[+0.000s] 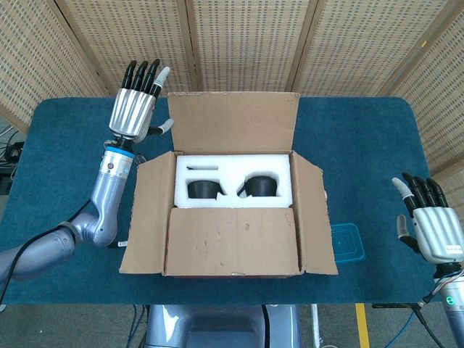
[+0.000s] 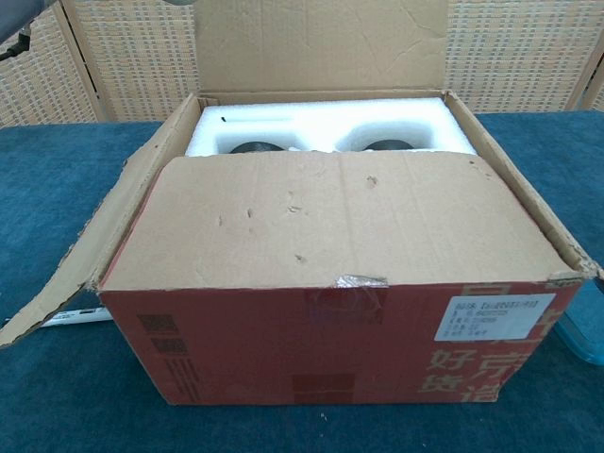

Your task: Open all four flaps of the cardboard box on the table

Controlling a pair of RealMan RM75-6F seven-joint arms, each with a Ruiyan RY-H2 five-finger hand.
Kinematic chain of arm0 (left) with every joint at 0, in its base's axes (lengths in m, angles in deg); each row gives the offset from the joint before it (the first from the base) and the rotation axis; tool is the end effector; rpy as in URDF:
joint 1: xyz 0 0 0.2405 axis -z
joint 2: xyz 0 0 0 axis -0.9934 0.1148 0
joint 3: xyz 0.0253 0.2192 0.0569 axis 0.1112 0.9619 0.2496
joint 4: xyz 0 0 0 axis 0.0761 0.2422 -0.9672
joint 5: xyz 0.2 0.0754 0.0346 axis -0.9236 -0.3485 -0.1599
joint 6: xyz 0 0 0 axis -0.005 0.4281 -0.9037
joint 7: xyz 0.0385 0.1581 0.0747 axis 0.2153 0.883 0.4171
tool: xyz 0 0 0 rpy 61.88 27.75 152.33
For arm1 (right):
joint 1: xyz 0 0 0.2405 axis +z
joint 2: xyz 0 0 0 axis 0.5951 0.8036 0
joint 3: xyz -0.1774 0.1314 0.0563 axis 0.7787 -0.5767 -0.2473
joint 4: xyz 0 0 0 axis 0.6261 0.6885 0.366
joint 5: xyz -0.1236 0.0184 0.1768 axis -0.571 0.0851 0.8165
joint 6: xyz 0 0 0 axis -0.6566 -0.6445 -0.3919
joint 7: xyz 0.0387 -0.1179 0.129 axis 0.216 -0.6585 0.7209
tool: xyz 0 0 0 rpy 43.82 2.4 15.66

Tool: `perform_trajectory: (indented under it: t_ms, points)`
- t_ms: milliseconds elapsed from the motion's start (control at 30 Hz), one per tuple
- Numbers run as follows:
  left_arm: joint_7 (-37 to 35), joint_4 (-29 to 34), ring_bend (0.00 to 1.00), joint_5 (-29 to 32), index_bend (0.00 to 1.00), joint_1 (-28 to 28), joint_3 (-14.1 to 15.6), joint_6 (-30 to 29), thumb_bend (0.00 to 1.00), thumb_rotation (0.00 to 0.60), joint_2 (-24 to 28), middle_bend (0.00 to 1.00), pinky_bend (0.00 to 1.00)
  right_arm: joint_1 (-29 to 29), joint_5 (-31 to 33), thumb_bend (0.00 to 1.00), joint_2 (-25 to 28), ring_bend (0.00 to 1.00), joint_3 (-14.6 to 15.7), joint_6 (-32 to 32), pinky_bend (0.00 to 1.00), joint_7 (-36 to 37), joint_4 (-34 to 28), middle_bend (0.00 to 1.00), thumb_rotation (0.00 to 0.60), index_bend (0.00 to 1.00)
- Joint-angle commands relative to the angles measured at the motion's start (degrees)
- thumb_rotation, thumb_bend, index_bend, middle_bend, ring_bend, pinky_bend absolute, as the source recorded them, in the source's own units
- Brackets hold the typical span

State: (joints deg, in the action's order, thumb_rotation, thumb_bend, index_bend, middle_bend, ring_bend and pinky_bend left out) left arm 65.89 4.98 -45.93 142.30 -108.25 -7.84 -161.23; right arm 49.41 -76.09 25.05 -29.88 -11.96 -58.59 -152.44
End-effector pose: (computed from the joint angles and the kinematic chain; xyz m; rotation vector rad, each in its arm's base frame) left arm -0.0436 0.4830 0.0976 -1.5029 -0.3881 -1.0048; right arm -0.2354 -0.2635 0.1826 1.4546 -0.8162 0.8816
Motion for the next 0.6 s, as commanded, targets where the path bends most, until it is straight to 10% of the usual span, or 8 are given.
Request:
perform_trajectory:
  t_ms: [33,600]
  points:
    - [0.1,-0.66,0.0,1.05,0.01,-0.13,0.13,1.02,0.23,0.397,-0.36,0.0,0.0,-0.12,-0.11,0.67,0.17,0.0,0.11,0.06,0.0,0.34,-0.09,0.04,0.6,0.07]
    - [-6.56,24.24,0.0,7.88,0.3,-6.12,0.8,11.34,0.33,0.334,15.88,0.0,0.0,-0.24,-0.69,0.67,0.16,0.0,0.35,0.13,0.0,-0.04,-0.7,0.04,0.6,0.07]
